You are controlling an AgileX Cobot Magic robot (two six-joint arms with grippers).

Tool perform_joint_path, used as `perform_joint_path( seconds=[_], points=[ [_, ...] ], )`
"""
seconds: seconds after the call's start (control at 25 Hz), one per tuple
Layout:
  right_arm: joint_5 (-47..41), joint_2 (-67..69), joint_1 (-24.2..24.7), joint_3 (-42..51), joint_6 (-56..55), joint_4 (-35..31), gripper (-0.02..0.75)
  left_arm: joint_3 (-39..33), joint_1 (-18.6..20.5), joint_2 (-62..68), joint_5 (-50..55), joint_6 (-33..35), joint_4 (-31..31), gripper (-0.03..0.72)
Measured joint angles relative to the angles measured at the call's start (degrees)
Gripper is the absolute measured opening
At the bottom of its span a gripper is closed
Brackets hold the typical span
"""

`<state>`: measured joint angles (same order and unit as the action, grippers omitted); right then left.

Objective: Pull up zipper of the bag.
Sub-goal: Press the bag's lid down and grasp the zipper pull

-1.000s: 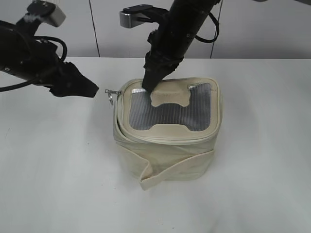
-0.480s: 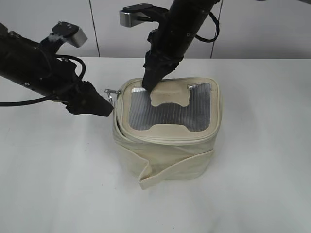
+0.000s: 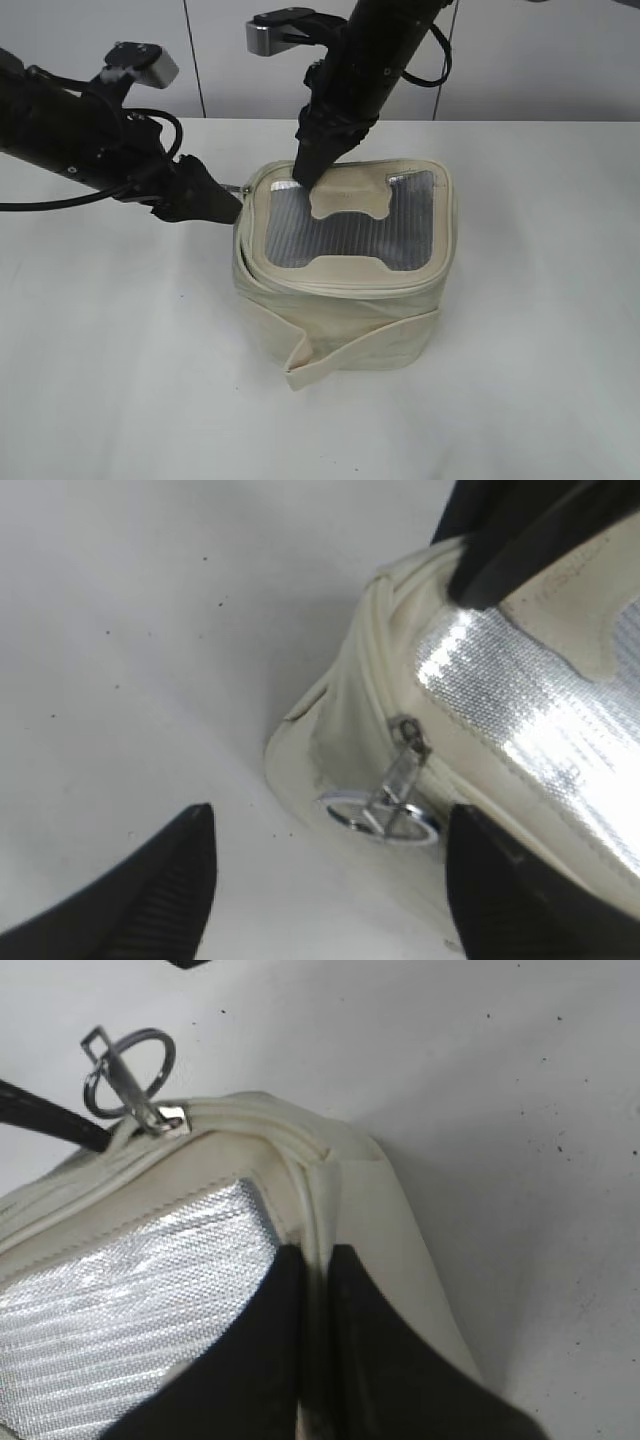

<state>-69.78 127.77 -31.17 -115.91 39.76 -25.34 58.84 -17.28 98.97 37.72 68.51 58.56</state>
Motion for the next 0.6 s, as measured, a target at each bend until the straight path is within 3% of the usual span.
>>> perform_joint_path(
  seconds=[0.16, 0.28, 0.6],
  points=[
    [0.00, 0.00, 0.00, 0.00, -0.07, 0.28, 0.045, 0.11, 0.00, 1.94, -0.07, -0.06, 2.96, 0.541],
    [0.00, 0.00, 0.12, 0.00, -0.27, 0.52, 0.045, 0.11, 0.00, 2.06, -0.80, -0.06, 4.42, 0.480],
    [0.00, -0.10, 0.08, 0.00, -0.52, 0.41, 0.043, 0.11, -0.32, 2.40, -2.09, -0.06, 2.24, 0.069]
  ],
)
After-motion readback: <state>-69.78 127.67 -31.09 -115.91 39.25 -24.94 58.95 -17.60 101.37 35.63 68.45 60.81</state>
